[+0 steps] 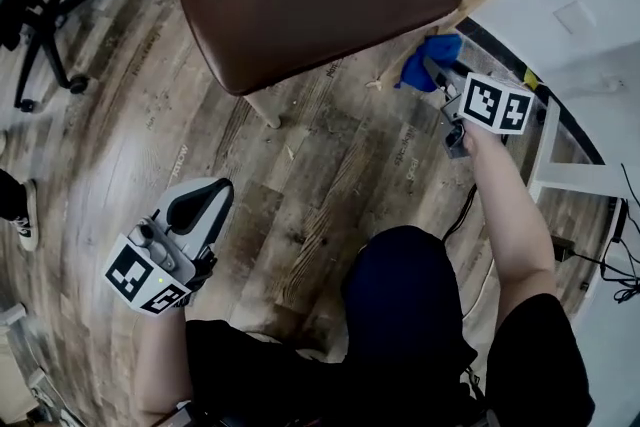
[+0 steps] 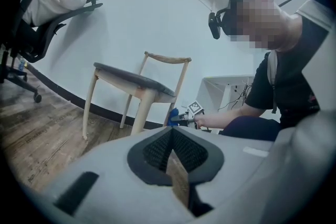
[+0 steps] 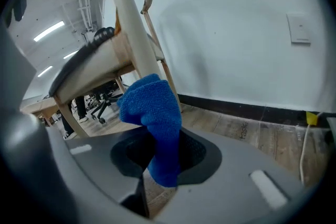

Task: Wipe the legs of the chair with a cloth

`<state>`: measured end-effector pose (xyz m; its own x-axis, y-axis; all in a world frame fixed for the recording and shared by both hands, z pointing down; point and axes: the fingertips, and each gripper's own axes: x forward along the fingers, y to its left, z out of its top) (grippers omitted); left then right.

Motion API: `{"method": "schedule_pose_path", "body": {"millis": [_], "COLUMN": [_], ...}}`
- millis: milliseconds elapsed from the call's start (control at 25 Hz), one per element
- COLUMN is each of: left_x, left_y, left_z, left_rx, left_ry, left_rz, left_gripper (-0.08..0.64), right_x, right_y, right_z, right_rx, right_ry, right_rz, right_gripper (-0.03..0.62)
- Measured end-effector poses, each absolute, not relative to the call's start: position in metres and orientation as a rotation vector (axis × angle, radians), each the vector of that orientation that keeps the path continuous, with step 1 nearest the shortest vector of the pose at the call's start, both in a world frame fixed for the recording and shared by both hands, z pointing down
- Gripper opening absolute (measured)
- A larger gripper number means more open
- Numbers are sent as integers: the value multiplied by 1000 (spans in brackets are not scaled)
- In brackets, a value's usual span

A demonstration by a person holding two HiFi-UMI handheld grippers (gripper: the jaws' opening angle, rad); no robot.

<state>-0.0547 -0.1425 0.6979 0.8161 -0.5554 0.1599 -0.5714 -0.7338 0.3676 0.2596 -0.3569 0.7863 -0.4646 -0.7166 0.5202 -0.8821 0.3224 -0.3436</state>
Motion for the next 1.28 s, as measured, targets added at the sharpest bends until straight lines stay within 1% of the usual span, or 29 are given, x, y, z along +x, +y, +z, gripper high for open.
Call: {"method": "schedule_pose_path", "body": {"millis": [160, 360, 600, 960, 1120, 1280], "left_x": [-51, -54, -58, -48, -46, -49], "left_y": [-139, -136, -132, -133, -133, -130], "left_z": [706, 706, 708, 711, 711, 711], "left_rx": [2593, 2545, 2498, 2509, 2534, 2545], "left_ry": [-848, -896, -967, -945, -920, -896], "left_rz": [130, 136, 160, 181, 185, 170], "left_gripper": [0, 0, 0, 0, 0, 0], "right_x": [261, 260, 260, 258, 261, 264], "right_y": [-358, -356, -352, -353, -355, -357], "right_z": [862, 962, 1039, 1041, 1007, 947], "right_rx": [1435, 1408, 1342, 1277, 1312, 1302], "right_ry": [-2286, -2149, -1982, -1939, -1995, -2098], "right_rz": [834, 945, 1035, 1068, 980, 845], "right_gripper": [104, 104, 106, 110, 107, 107]}}
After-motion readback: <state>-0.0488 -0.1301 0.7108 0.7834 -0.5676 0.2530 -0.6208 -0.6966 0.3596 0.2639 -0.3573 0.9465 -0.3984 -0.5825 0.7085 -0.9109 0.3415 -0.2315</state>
